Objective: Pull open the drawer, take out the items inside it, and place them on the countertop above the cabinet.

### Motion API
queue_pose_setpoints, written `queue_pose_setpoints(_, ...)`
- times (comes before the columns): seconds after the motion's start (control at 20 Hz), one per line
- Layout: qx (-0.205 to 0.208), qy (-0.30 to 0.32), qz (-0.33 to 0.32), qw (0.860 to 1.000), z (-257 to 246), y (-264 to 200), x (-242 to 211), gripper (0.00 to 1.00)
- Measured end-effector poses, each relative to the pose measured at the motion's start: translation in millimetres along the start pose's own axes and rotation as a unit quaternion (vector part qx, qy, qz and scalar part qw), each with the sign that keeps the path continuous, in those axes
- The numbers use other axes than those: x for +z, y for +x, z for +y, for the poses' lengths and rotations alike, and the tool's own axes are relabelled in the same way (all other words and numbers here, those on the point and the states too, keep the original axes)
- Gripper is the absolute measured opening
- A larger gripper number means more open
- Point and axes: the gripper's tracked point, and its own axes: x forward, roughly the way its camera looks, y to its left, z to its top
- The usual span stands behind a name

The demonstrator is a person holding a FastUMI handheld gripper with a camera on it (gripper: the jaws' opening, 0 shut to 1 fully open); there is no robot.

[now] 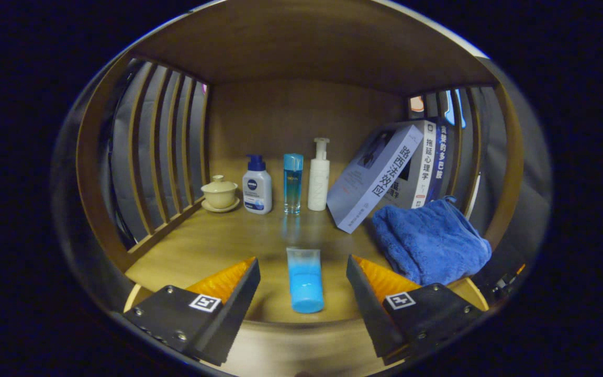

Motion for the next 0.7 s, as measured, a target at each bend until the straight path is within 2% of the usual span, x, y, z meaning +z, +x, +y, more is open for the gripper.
queue_pose_setpoints(0.4,0.012,-0.008,-0.019,1.000,-19.0,-88.6,24.5,0.99)
queue_pose_setpoints(0.7,0.032,0.045,-0.022,0.998,-32.3,-157.9,27.1,0.98)
